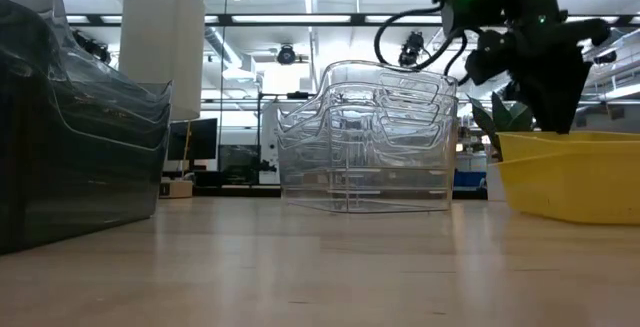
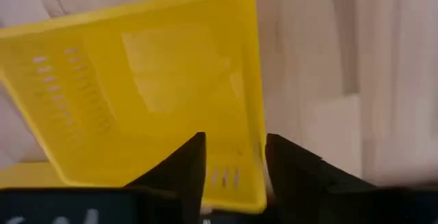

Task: Stack baskets by color
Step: Stack the left yellow bin on the top of the top yellow bin, then stack the yellow bin on the top of the stacked yellow bins

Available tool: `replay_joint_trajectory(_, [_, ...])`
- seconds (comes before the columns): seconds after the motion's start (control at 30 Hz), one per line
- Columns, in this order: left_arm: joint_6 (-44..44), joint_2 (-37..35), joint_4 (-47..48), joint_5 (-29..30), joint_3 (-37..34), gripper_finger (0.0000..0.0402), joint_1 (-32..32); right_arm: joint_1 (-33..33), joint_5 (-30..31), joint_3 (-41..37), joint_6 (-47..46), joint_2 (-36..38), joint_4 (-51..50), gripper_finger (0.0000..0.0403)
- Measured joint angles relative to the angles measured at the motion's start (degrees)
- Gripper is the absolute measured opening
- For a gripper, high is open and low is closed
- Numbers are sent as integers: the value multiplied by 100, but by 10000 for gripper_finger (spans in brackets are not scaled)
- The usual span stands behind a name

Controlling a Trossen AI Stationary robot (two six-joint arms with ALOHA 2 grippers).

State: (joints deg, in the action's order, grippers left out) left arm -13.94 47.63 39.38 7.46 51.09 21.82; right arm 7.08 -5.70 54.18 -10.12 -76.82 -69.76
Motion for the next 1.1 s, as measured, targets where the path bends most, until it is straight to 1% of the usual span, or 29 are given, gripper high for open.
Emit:
replay_joint_trajectory(0.13, [-2, -90, 5, -1, 0, 133, 0, -180, 226, 205, -361, 211, -330, 184])
replay_joint_trajectory(0.27, [-74, -220, 39, -87, 1, 133, 0, -563, 450, 113, -749, 604, -251, 201])
replay_joint_trajectory(0.4, [-135, -326, 36, -109, 2, 133, 0, -1027, 1039, -108, -1174, 897, -81, 204])
replay_joint_trajectory(0.6, [-344, -351, 37, -111, 2, 133, 0, -1696, 1021, -202, -1705, 1092, -58, 203])
replay_joint_trajectory(0.67, [-370, -351, 35, -110, 2, 133, 0, -1897, 920, -202, -1949, 1093, -63, 203])
replay_joint_trajectory(0.8, [-524, -342, 64, -114, 2, 133, 0, -2328, 264, -203, -2650, 1042, -93, 203])
replay_joint_trajectory(0.93, [-625, -342, 230, -114, 2, 133, 0, -2932, -71, -293, -2862, 888, -116, 199])
replay_joint_trajectory(1.1, [-649, -340, 291, -114, 2, 133, 0, -3500, -415, -441, -3462, 610, -33, 193])
